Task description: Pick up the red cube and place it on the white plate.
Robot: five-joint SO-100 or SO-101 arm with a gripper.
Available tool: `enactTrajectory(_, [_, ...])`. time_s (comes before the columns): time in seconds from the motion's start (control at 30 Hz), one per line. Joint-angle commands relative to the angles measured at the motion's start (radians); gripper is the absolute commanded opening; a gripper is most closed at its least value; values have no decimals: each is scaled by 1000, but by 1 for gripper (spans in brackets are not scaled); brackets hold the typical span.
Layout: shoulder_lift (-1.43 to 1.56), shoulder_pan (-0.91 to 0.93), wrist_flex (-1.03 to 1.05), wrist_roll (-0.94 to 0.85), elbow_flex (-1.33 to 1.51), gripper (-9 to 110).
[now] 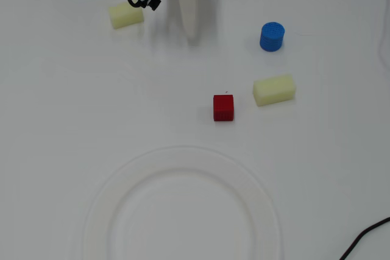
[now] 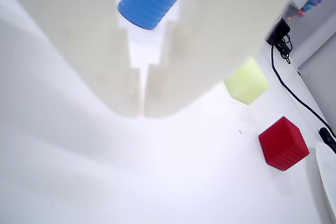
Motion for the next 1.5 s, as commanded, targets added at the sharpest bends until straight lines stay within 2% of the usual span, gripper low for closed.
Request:
enactTrajectory(0.0, [5,-6,-9,3,3,0])
enactTrajectory(0.5, [5,-11,-18,-32,5,0])
enactTrajectory(0.77, [-28,66,-97,-15,-77,0])
enactTrajectory(1.07, [-695,-66,-143,26,-569,0])
enactTrajectory(1.2, [-897,-196,-143,41,-741,5])
enactTrajectory(1.3, [-1065,-225,-143,58,-885,7])
enactTrajectory(1.4, [-1226,-216,-153,44,-996,12])
enactTrajectory(1.47, [-1299,-196,-172,40,-1042,21])
